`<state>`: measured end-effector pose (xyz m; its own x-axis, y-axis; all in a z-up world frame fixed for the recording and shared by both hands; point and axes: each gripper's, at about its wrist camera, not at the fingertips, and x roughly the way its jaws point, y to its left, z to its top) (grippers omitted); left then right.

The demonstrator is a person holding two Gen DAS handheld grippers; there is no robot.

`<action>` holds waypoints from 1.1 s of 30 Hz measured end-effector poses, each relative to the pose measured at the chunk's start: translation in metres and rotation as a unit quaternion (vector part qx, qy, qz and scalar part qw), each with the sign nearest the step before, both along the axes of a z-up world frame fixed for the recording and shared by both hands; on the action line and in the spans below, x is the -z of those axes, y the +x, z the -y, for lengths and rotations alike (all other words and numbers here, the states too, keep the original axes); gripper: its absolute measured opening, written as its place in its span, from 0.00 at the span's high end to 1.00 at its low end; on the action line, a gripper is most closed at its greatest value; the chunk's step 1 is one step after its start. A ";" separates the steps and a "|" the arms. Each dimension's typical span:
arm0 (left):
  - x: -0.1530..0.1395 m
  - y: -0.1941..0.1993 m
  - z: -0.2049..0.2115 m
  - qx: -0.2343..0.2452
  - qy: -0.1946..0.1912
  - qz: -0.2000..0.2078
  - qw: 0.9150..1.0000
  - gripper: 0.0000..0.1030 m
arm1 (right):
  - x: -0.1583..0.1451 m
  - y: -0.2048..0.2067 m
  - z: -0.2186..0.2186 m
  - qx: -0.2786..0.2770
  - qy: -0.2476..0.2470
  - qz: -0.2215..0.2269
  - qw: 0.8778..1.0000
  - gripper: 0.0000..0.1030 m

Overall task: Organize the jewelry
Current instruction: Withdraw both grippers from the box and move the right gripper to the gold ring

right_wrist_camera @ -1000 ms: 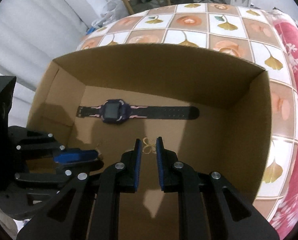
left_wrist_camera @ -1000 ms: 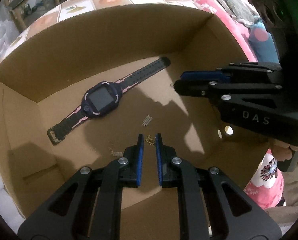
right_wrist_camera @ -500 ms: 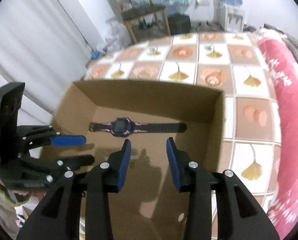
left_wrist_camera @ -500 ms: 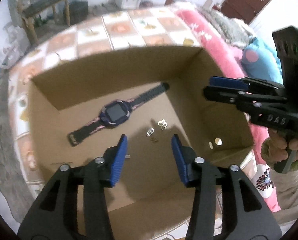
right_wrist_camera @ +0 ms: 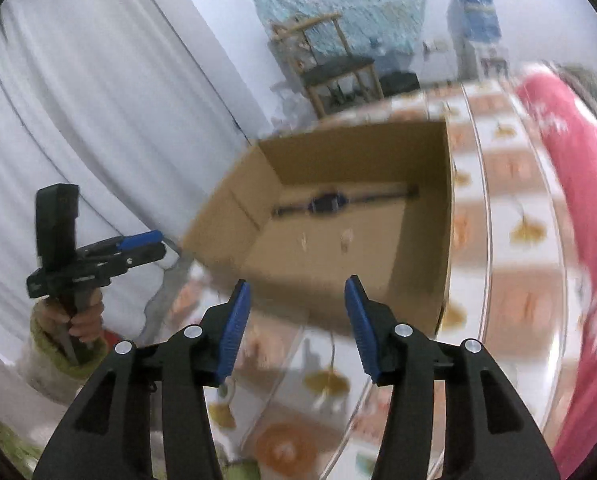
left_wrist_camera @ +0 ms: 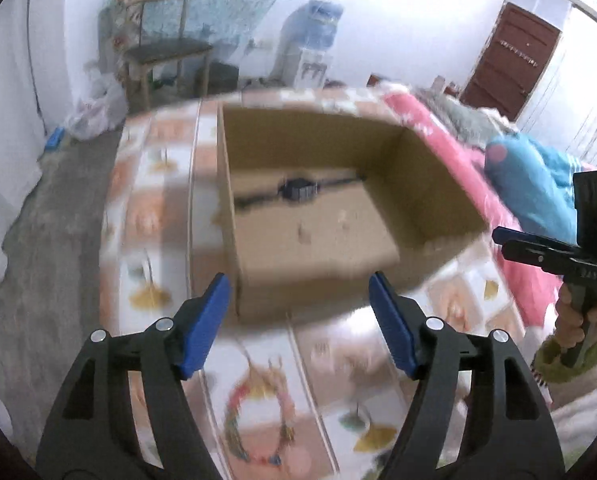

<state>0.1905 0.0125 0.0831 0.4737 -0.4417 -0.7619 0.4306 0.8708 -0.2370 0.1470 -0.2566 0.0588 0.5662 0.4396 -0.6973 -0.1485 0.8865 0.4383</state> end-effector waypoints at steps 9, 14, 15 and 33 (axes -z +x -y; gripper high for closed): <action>0.078 -0.044 0.033 0.034 0.102 -0.008 0.994 0.53 | 0.063 -0.022 -0.025 0.019 0.005 -0.087 0.996 0.53; 0.088 -0.051 0.041 0.065 0.094 -0.024 0.993 0.68 | 0.068 -0.030 -0.030 0.021 -0.021 -0.081 0.996 0.54; 0.089 -0.054 0.041 0.066 0.096 -0.028 0.993 0.69 | 0.069 -0.031 -0.030 0.023 -0.024 -0.083 0.996 0.54; 0.105 -0.058 0.035 0.046 0.145 -0.040 0.987 0.69 | 0.101 -0.037 -0.055 0.008 -0.156 -0.081 0.984 0.77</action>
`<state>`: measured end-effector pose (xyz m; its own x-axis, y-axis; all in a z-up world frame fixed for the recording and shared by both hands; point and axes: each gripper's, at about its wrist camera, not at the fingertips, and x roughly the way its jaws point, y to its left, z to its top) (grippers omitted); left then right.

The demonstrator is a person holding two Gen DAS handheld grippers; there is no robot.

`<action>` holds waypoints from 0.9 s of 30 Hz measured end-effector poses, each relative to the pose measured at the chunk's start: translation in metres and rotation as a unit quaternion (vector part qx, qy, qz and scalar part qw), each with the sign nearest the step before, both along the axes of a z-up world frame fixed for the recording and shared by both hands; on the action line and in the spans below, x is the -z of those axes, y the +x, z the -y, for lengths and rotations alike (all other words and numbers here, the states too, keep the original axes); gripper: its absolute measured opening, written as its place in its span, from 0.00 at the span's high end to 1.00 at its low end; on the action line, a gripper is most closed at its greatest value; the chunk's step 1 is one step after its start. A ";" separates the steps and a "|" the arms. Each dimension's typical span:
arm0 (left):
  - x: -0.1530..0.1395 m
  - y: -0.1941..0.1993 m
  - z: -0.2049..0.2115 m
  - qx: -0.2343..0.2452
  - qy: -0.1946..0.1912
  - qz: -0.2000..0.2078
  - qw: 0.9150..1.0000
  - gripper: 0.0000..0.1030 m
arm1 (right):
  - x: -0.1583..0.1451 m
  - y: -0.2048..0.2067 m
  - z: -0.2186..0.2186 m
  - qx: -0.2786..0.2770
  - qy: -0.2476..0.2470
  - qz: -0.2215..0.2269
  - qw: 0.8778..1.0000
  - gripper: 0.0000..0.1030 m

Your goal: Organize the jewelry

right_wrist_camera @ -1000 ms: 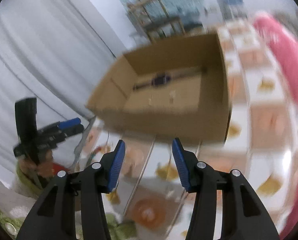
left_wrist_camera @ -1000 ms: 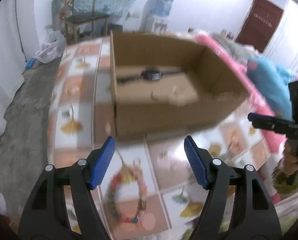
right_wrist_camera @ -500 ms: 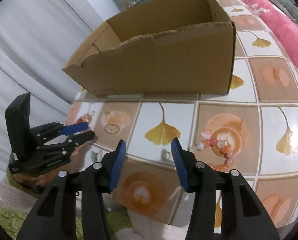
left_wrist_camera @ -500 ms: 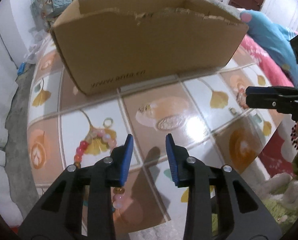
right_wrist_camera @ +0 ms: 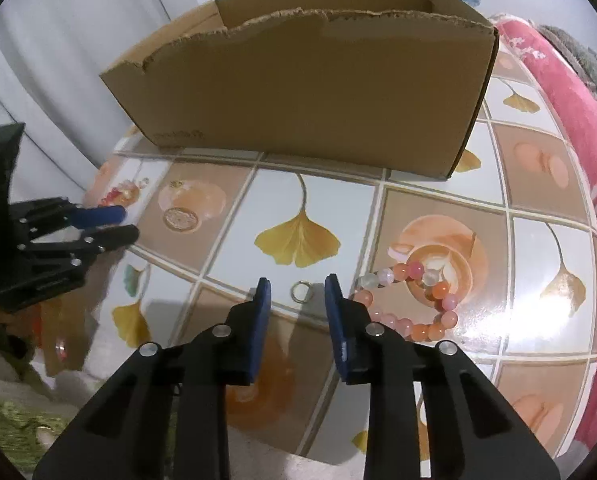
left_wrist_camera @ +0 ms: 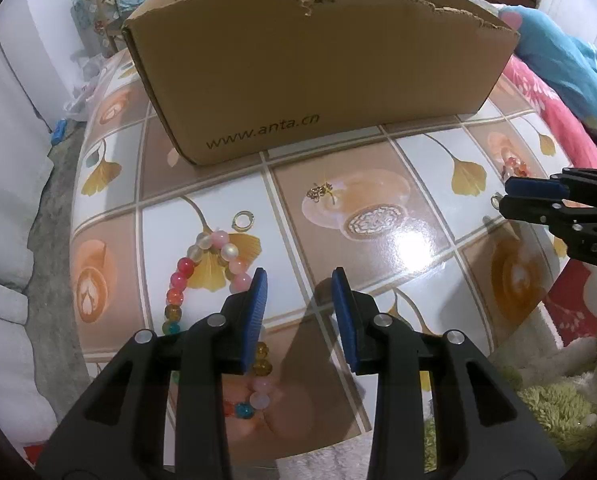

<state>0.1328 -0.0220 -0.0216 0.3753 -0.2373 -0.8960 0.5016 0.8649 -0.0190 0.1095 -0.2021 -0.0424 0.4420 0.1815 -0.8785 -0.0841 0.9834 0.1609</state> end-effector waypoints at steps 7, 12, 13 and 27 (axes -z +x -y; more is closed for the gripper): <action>0.000 0.002 -0.003 -0.009 0.002 0.001 1.000 0.69 | 0.002 -0.002 -0.006 -0.010 -0.025 0.008 1.000 0.81; -0.007 0.003 -0.005 -0.005 -0.006 0.020 1.000 0.69 | 0.004 0.000 -0.007 -0.011 -0.031 0.009 0.999 0.90; -0.009 0.004 -0.005 -0.002 -0.006 0.026 1.000 0.69 | 0.004 -0.001 -0.006 -0.009 -0.029 0.010 0.999 0.91; -0.007 0.032 -0.007 0.026 0.010 0.030 0.999 0.69 | 0.001 -0.005 0.001 -0.003 -0.012 0.010 1.000 0.91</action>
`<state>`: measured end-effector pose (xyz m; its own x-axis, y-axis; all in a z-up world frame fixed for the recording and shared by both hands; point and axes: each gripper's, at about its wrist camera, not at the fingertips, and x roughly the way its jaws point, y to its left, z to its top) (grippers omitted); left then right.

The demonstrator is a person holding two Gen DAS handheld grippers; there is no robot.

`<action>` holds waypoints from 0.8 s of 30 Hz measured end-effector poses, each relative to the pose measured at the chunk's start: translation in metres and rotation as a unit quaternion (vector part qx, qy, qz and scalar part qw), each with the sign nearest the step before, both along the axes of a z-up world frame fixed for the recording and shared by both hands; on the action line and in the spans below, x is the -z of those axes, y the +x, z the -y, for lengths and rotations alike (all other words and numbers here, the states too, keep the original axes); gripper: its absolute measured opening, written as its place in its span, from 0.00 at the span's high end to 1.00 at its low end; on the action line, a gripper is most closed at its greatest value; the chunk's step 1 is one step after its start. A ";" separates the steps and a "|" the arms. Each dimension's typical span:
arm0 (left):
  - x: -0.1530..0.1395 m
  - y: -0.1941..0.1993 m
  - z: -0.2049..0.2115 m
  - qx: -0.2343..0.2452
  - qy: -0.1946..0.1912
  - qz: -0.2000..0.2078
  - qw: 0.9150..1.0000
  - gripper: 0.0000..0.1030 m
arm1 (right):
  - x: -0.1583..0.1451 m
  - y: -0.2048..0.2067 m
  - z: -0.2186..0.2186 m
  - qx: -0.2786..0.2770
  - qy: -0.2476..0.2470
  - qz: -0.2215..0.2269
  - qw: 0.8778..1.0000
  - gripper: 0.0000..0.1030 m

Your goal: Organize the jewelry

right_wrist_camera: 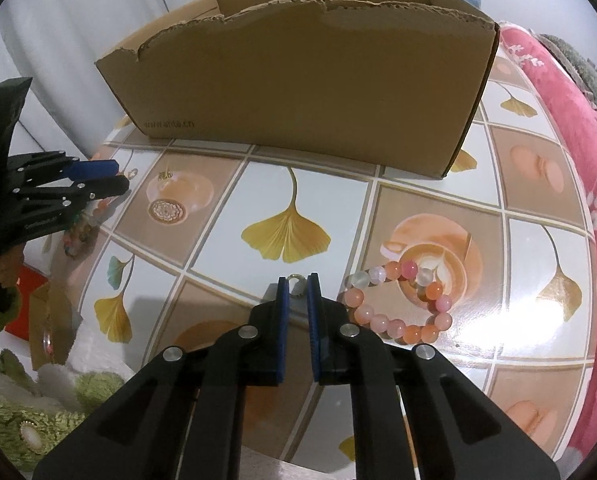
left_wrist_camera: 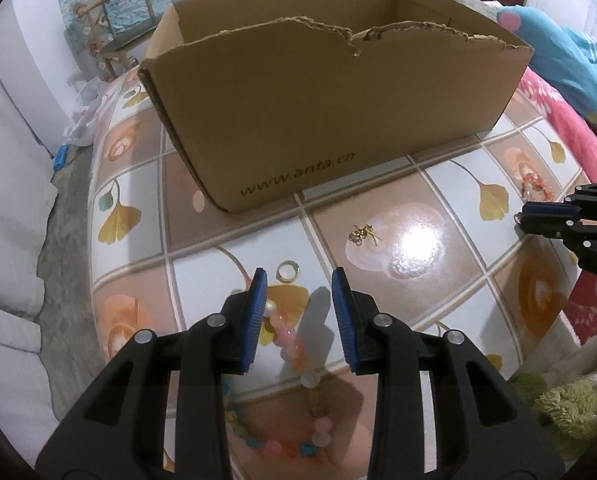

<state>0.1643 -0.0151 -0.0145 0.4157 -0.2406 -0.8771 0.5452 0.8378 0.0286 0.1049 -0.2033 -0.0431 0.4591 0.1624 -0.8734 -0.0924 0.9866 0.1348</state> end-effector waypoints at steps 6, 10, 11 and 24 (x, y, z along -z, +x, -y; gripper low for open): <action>0.007 0.010 0.005 0.006 0.020 -0.012 1.000 0.79 | -0.001 0.000 0.004 0.003 0.006 -0.001 1.000 0.91; 0.006 0.015 0.002 -0.003 0.010 -0.025 1.000 0.82 | -0.001 -0.001 0.006 0.003 0.009 -0.001 1.000 0.91; 0.006 0.016 0.001 -0.005 0.008 -0.027 1.000 0.82 | -0.001 -0.001 0.007 0.003 0.010 -0.001 1.000 0.91; 0.006 0.020 0.000 -0.001 0.006 -0.022 1.000 0.91 | -0.002 -0.002 0.009 0.002 0.012 -0.001 1.000 0.91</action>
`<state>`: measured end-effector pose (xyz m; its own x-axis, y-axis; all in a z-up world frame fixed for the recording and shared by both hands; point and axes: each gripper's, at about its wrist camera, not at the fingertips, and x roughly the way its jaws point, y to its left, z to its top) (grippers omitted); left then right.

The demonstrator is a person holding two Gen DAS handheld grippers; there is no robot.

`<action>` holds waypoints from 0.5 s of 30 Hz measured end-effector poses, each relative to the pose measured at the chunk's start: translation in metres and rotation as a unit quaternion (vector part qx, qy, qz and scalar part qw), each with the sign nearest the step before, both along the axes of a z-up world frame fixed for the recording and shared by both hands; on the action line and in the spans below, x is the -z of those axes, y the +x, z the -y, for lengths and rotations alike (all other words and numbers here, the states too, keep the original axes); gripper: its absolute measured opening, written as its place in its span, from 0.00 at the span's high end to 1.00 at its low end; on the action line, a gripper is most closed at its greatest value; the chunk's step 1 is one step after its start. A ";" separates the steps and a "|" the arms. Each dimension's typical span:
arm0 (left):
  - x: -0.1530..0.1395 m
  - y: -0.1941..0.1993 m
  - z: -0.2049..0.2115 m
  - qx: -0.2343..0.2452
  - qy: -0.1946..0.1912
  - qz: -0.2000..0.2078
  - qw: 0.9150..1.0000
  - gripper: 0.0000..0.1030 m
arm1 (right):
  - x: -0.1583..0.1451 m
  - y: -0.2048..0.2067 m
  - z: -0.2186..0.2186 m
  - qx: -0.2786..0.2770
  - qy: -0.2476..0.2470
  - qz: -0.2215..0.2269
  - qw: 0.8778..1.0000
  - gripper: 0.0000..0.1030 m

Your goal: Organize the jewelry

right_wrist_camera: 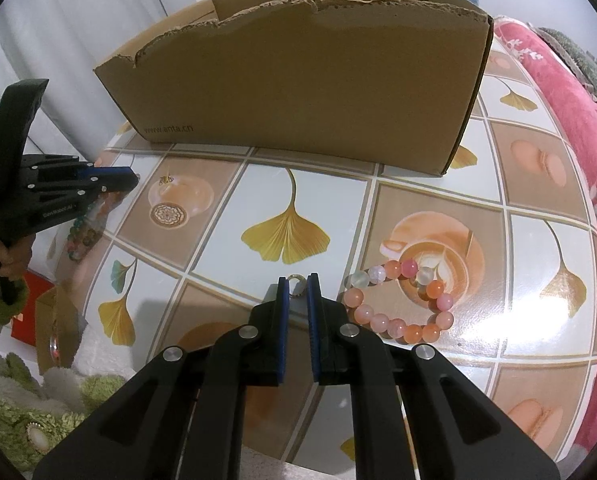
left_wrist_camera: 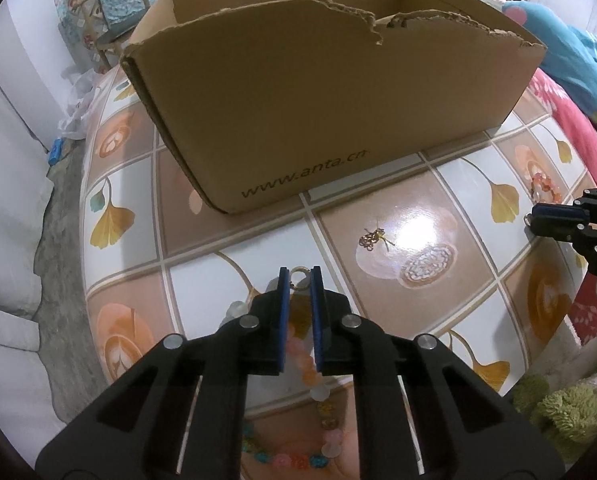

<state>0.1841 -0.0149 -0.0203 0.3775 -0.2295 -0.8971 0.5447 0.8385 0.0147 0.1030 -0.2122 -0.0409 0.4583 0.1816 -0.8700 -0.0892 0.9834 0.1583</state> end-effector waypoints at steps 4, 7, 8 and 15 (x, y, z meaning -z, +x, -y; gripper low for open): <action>0.001 -0.006 0.001 0.002 0.000 0.005 1.000 1.00 | 0.000 0.000 0.000 0.001 0.002 0.000 1.000 0.92; 0.001 -0.012 0.000 0.002 -0.001 0.008 1.000 1.00 | -0.001 0.001 0.001 0.003 0.004 -0.002 1.000 0.92; 0.000 -0.013 0.000 0.002 -0.002 0.011 1.000 1.00 | -0.002 0.001 0.001 0.003 0.004 -0.003 1.000 0.92; -0.008 -0.012 -0.004 -0.005 -0.020 0.015 1.000 0.99 | -0.001 0.001 -0.003 -0.001 0.003 -0.003 1.000 0.92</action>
